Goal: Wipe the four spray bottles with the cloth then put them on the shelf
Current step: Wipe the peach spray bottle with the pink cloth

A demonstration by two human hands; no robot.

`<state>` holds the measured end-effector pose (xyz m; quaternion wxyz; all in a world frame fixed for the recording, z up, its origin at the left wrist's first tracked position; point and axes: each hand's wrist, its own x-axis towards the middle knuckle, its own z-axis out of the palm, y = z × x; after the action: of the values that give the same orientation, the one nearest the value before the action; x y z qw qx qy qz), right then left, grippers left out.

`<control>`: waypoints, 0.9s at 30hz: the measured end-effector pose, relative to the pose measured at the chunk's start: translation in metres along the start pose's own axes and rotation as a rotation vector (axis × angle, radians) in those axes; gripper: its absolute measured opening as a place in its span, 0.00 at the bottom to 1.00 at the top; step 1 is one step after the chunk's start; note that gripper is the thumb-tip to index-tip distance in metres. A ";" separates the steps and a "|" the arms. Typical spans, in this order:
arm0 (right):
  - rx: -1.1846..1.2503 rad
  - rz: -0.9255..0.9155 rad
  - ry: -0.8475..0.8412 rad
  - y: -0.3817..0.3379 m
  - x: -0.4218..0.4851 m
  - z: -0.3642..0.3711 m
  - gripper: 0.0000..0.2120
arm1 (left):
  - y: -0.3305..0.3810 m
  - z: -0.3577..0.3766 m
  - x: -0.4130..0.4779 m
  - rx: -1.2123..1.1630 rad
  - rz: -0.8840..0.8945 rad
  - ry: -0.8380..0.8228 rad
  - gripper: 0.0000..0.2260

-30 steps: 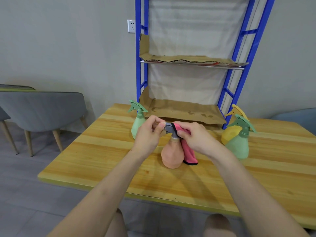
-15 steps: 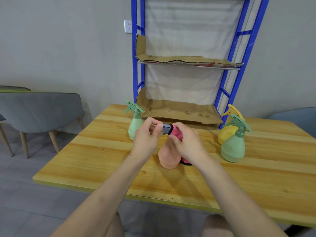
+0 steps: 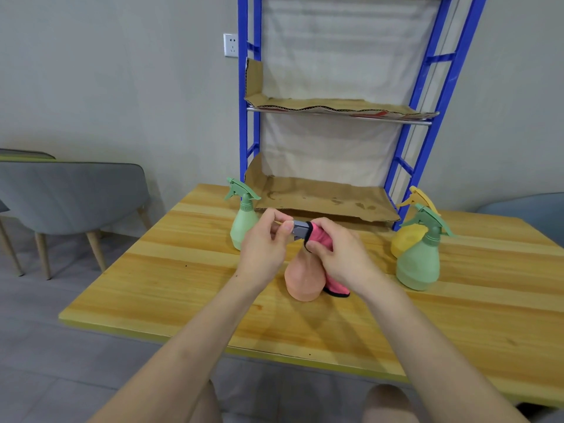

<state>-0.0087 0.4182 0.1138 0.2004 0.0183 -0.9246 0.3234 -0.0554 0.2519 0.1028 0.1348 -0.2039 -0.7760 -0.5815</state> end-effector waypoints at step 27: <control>0.188 -0.030 0.050 0.014 0.002 -0.003 0.09 | -0.005 0.005 0.011 -0.044 0.028 0.000 0.05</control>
<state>-0.0117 0.4310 0.1080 0.2255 0.0427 -0.8846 0.4060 -0.0671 0.2576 0.1014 0.1385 -0.2175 -0.7601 -0.5965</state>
